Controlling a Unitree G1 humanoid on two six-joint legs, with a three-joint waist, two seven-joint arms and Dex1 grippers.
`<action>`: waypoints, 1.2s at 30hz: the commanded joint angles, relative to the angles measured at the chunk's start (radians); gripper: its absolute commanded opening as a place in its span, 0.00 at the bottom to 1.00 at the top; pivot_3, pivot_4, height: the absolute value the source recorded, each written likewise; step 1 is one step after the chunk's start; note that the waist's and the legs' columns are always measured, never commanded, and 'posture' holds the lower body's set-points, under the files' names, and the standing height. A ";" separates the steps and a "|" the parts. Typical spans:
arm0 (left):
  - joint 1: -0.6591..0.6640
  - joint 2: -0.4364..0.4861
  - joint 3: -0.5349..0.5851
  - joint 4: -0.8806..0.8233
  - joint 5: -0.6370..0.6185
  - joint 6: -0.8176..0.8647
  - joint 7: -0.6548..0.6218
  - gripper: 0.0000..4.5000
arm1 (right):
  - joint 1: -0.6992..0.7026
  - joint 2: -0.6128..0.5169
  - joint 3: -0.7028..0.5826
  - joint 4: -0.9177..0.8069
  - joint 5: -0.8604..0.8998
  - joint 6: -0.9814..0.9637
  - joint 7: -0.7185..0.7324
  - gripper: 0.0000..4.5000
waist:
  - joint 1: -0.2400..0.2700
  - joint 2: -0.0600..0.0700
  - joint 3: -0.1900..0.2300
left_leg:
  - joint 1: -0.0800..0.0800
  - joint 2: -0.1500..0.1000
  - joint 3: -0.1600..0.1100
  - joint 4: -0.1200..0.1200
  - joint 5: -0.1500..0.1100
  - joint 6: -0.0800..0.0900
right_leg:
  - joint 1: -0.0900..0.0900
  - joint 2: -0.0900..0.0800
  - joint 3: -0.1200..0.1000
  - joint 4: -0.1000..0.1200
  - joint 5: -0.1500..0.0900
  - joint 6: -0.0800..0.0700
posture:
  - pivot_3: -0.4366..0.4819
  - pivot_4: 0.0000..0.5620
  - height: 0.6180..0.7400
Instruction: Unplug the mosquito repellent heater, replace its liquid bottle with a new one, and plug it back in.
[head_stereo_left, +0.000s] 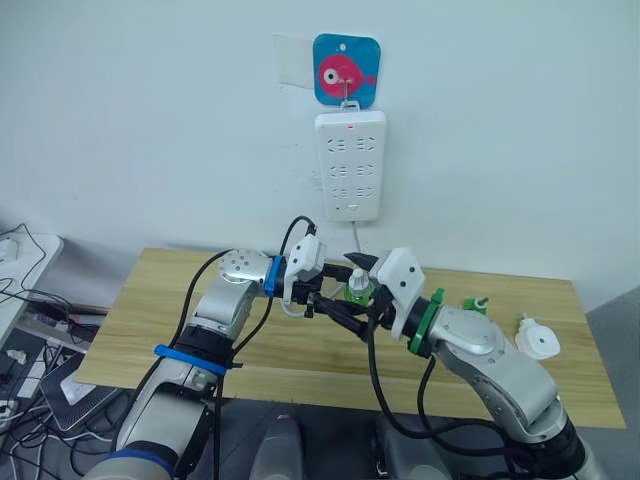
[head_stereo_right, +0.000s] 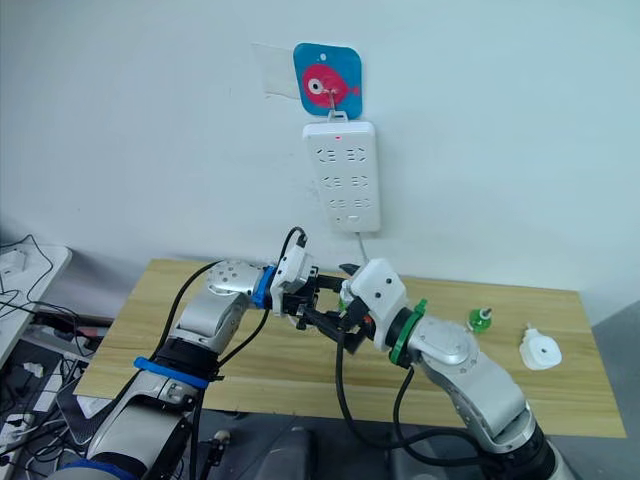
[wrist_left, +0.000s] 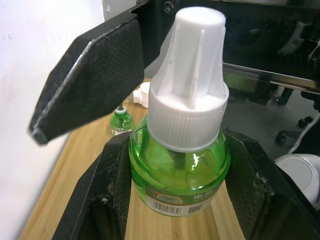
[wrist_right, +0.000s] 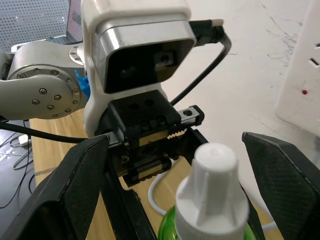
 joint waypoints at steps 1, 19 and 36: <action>-0.017 -0.001 0.021 -0.011 -0.012 -0.020 -0.014 0.50 | -0.009 0.004 -0.030 -0.111 0.042 0.053 -0.003 0.99 | 0.000 0.000 0.000 | 0.000 0.000 0.000 0.000 0.000 0.000 | 0.000 0.000 0.000 0.000 0.000 0.000 | 0.52 0.31 1.00; 0.023 0.028 0.070 0.010 -0.001 -0.037 0.027 0.50 | 0.220 -0.234 -0.485 -0.173 0.195 0.113 0.054 0.99 | -0.007 0.000 0.000 | 0.001 -0.001 0.002 -0.001 0.000 0.001 | 0.001 -0.001 0.002 0.000 0.000 0.000 | 0.51 0.29 1.00; 0.054 0.022 0.081 -0.032 0.005 -0.021 0.066 0.50 | 0.225 -0.343 -0.763 0.652 -0.042 -0.425 0.125 0.99 | 0.010 0.001 0.001 | 0.001 -0.004 0.006 0.000 -0.002 0.007 | 0.001 -0.004 0.004 -0.001 -0.001 0.000 | 0.55 0.34 1.00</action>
